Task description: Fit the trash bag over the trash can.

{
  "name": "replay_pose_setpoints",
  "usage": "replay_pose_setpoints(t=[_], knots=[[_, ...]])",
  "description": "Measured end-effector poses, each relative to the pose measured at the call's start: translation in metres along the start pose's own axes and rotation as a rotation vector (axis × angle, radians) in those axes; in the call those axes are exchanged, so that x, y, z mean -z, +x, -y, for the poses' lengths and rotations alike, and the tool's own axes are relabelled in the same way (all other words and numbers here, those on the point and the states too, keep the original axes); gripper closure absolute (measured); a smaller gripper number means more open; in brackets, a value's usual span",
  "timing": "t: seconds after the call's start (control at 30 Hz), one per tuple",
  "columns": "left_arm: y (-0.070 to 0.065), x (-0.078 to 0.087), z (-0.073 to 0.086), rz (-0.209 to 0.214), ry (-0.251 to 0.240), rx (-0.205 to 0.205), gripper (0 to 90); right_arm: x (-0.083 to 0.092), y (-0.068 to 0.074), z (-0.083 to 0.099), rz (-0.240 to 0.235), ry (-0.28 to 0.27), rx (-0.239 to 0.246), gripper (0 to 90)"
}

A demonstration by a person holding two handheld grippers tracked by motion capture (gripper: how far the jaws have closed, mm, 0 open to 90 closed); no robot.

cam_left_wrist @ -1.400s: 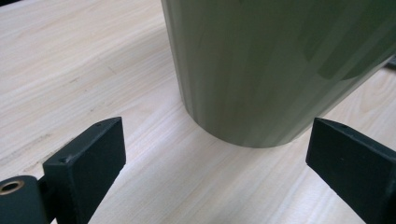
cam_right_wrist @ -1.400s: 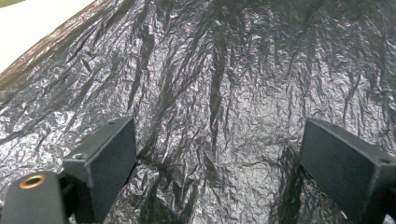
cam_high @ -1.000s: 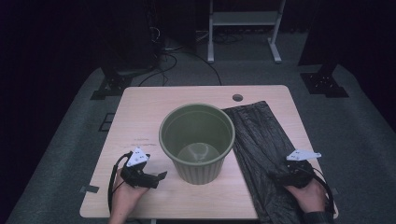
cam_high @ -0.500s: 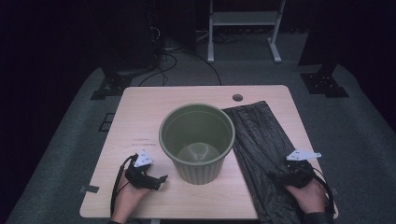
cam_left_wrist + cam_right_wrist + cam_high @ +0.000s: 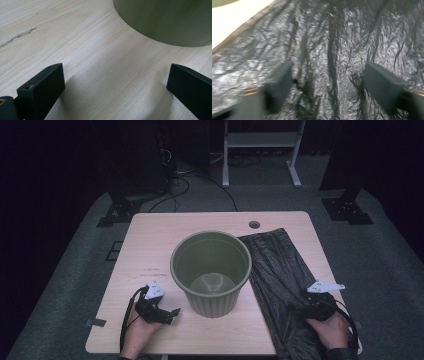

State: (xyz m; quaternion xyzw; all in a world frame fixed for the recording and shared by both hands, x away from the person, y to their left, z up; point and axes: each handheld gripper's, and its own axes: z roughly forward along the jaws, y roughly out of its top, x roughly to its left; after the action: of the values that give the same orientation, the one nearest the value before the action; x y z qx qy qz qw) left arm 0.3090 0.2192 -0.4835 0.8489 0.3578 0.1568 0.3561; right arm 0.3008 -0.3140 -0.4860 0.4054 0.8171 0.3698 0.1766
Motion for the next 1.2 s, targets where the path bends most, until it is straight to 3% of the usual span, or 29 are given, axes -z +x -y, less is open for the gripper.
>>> replay_pose_setpoints(t=[0.17, 0.27, 0.6, 0.67, 0.97, 1.07, 1.13, 1.2], knots=[[0.000, 0.000, 0.000, -0.001, 0.002, 0.000, 0.0, 0.003, 0.000, 0.001, -0.017, -0.030, 0.011, 72.0], [0.000, 0.000, 0.000, 0.000, 0.003, -0.001, 0.0, 0.003, -0.002, 0.002, -0.025, -0.031, 0.003, 90.0], [0.000, 0.000, 0.000, -0.001, 0.002, -0.001, 0.0, -0.003, -0.002, -0.008, -0.071, -0.029, 0.014, 90.0], [0.000, 0.000, 0.000, -0.001, 0.002, -0.001, 0.0, -0.005, 0.001, -0.011, -0.099, -0.039, 0.013, 90.0], [0.000, 0.000, 0.000, -0.001, 0.003, -0.001, 0.0, -0.026, 0.022, -0.029, -0.188, -0.016, 0.081, 90.0], [0.000, 0.000, 0.000, -0.001, 0.002, -0.001, 0.0, -0.030, 0.026, -0.033, -0.203, -0.007, 0.097, 90.0], [0.000, 0.000, 0.000, -0.001, 0.002, -0.001, 0.0, -0.030, 0.029, -0.036, -0.190, 0.000, 0.118, 89.7], [0.000, 0.000, 0.000, -0.001, 0.002, -0.001, 0.1, -0.029, 0.031, -0.037, -0.184, -0.009, 0.119, 78.8]])
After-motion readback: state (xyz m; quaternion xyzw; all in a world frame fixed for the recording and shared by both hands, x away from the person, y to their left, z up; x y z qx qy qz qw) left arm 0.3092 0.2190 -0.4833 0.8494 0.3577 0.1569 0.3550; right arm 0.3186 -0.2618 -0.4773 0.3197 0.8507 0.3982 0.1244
